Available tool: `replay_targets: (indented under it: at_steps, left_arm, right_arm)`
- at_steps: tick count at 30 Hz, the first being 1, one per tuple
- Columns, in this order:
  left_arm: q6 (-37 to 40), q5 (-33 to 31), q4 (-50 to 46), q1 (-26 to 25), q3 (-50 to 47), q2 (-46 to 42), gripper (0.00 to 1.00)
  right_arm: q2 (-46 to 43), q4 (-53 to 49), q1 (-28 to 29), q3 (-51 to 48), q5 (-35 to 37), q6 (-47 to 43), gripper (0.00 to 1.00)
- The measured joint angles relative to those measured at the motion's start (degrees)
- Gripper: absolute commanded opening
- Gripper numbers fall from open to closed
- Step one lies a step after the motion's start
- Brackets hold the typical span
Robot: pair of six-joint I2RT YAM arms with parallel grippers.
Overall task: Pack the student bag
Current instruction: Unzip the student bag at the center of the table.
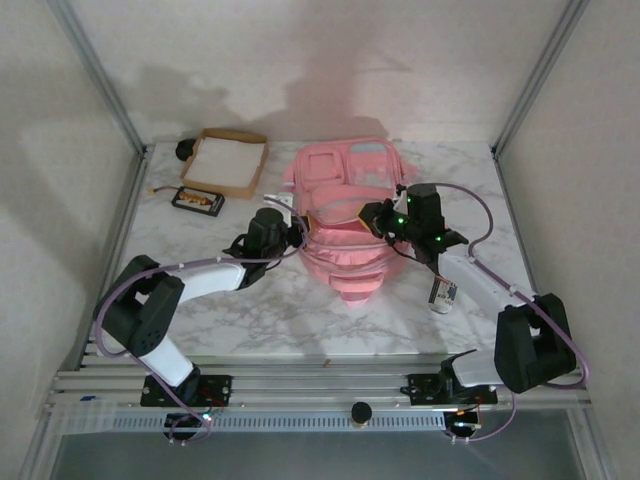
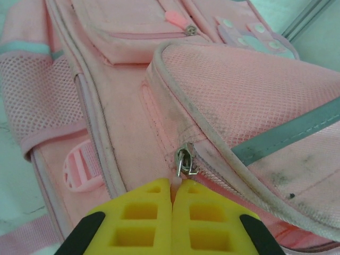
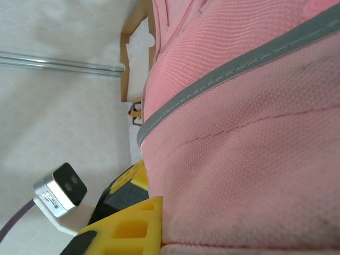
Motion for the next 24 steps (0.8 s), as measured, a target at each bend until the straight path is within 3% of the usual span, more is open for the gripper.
replay_targets:
  at_steps: [2, 3, 5, 7, 9, 13, 18, 24]
  left_arm:
    - [-0.13, 0.76, -0.17, 0.26, -0.2, -0.31, 0.0]
    - [-0.13, 0.98, -0.2, 0.33, -0.57, -0.59, 0.0]
    - [-0.13, 1.33, -0.98, 0.35, -0.74, -0.9, 0.1]
    - [-0.42, 1.31, -2.43, 0.37, -0.74, -1.42, 0.31]
    - [-1.18, -0.66, -5.16, 1.92, -1.29, -2.84, 0.45]
    - [-3.48, -4.2, -11.41, 5.35, -4.35, -8.87, 0.52]
    - [-6.71, -4.83, -17.64, 4.11, -6.6, -17.14, 0.64]
    - [-9.14, -3.54, -21.57, -3.1, -7.21, -22.88, 0.73]
  right_arm:
    - [0.5, 0.0, -0.09, 0.17, -0.17, -1.03, 0.0]
    - [0.81, -0.26, -0.11, 0.5, -0.15, -1.68, 0.07]
    - [0.96, -1.29, -0.09, 1.05, 0.09, -3.39, 0.14]
    - [0.92, -4.04, -0.09, 2.08, 0.98, -6.1, 0.32]
    - [0.11, -7.45, -0.74, 2.93, 3.37, -8.96, 0.5]
    - [-4.15, -16.13, -2.82, 4.26, 9.88, -14.75, 0.72]
    - [-13.81, -26.77, -4.22, 4.92, 18.27, -18.88, 0.98]
    - [-23.69, -42.25, -7.5, 5.53, 29.81, -18.67, 0.99]
